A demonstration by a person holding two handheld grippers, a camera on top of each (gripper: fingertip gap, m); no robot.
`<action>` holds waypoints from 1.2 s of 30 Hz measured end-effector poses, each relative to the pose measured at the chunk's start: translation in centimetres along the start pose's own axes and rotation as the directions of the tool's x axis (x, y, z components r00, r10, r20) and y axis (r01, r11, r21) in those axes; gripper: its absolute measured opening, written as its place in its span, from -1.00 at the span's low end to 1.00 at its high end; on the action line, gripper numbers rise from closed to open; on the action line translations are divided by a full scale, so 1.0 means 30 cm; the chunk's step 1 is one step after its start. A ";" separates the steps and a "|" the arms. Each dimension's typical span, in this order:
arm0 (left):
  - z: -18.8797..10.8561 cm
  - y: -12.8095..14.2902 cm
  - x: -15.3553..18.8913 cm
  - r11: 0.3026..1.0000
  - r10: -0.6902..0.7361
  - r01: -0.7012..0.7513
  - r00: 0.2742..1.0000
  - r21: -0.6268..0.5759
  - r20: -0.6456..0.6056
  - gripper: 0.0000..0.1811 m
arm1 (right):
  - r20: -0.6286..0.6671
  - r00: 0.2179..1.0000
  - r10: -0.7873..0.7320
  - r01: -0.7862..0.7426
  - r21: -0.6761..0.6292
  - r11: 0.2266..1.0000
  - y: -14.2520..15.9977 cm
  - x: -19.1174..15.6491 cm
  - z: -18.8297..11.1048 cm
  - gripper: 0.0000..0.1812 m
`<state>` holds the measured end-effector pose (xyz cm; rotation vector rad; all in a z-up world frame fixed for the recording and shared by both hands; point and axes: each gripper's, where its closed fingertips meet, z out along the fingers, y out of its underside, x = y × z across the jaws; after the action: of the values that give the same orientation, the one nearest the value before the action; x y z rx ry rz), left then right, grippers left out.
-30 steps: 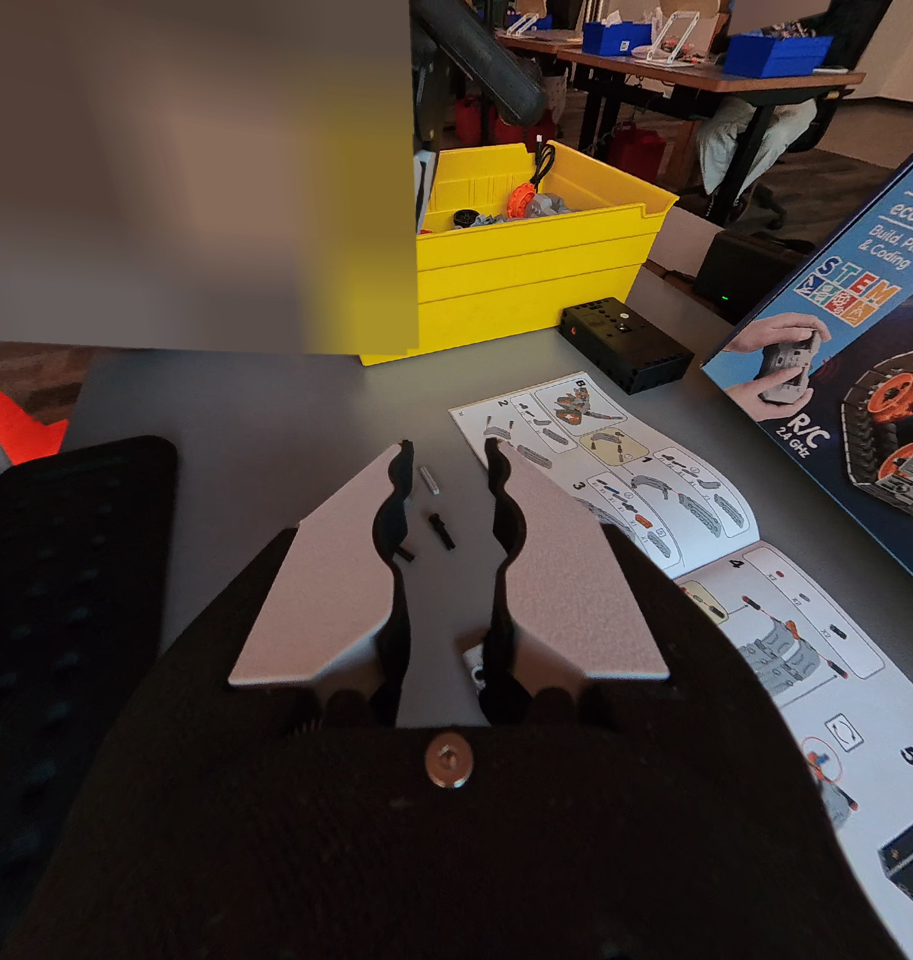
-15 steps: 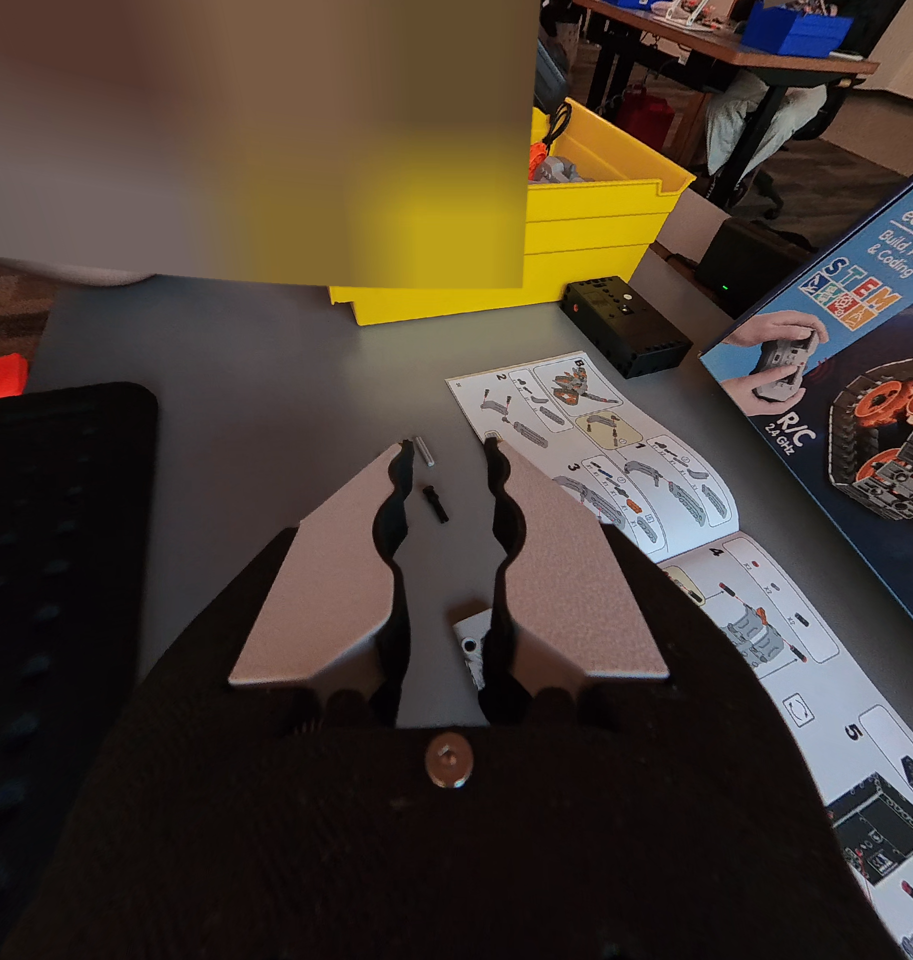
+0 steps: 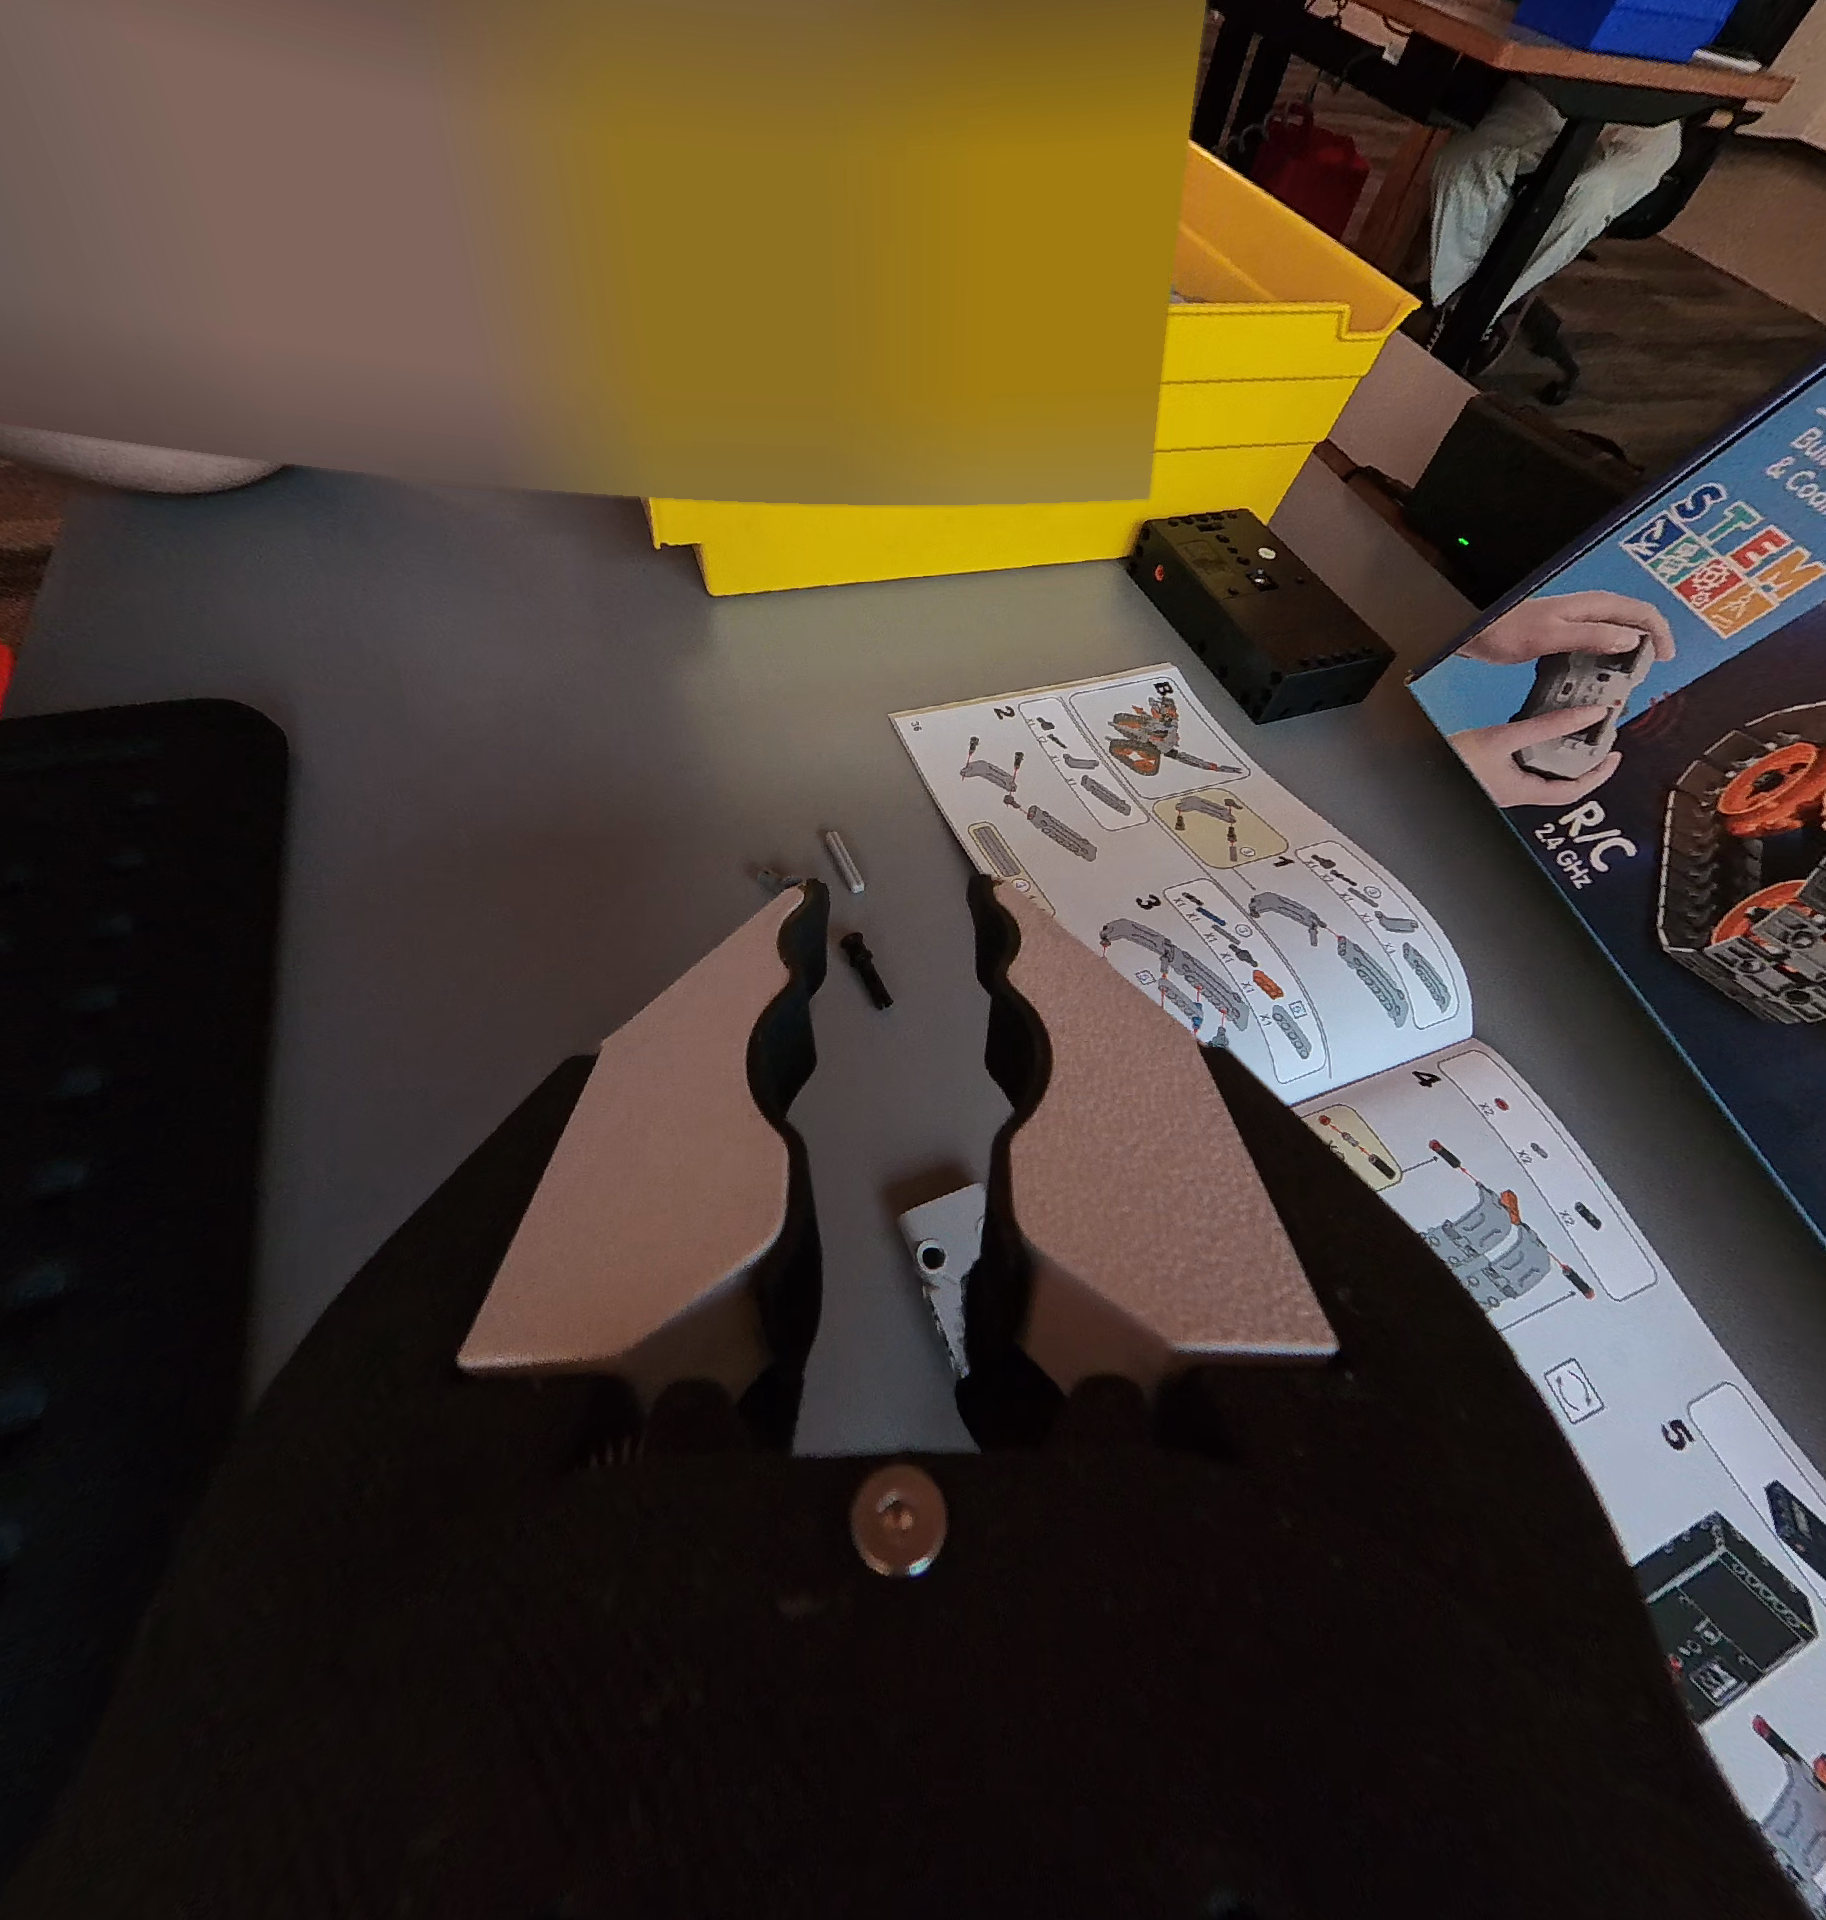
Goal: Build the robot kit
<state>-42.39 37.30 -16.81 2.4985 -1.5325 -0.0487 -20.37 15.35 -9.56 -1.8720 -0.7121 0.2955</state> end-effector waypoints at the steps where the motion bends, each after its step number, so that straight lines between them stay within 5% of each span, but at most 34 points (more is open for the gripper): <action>1: -0.003 0.001 -0.003 1.000 -0.006 0.006 1.000 0.004 0.003 -1.00 | 0.001 1.000 -0.001 0.001 -0.003 1.000 0.001 -0.001 0.001 -0.70; 36: 0.006 0.007 -0.038 0.998 -0.055 0.055 0.998 -0.014 0.011 -0.94 | 0.010 0.998 -0.065 0.066 -0.066 0.996 0.033 -0.023 -0.011 -0.72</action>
<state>-43.11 38.21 -17.03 2.5331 -1.4623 -0.0817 -20.41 14.44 -10.40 -1.9068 -0.7957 0.2402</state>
